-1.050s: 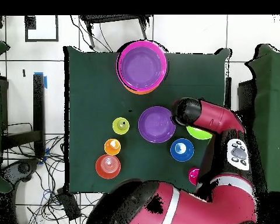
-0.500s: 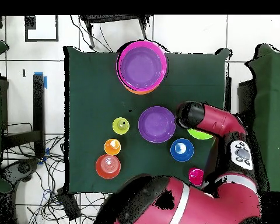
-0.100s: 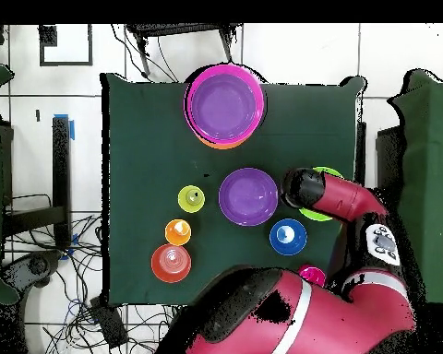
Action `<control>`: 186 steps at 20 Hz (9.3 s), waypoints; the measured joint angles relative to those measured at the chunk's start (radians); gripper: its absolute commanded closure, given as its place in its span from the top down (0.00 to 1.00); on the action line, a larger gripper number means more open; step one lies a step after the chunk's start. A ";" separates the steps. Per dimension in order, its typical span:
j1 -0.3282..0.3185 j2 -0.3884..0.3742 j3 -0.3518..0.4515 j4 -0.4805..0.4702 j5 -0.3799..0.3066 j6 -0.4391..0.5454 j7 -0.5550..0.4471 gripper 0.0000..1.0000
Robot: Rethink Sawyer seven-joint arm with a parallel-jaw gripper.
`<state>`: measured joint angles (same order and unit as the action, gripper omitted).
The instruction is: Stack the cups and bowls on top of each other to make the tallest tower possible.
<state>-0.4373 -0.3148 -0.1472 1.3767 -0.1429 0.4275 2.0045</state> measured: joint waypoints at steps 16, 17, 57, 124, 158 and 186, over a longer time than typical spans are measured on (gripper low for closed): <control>0.000 -0.032 0.010 0.009 -0.041 -0.002 0.000 0.00; 0.000 -0.049 0.018 0.018 -0.041 -0.002 0.000 0.00; 0.495 -0.030 -0.231 -0.729 -0.039 0.800 0.000 0.00; 0.520 0.355 -0.298 -1.083 0.125 0.779 0.151 1.00; 0.518 0.209 -0.313 -0.976 0.175 0.767 0.151 1.00; 0.430 -0.091 -0.225 -0.303 0.208 0.419 0.151 1.00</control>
<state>-0.0077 -0.4063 -0.3717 1.0735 0.0650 0.8462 2.1554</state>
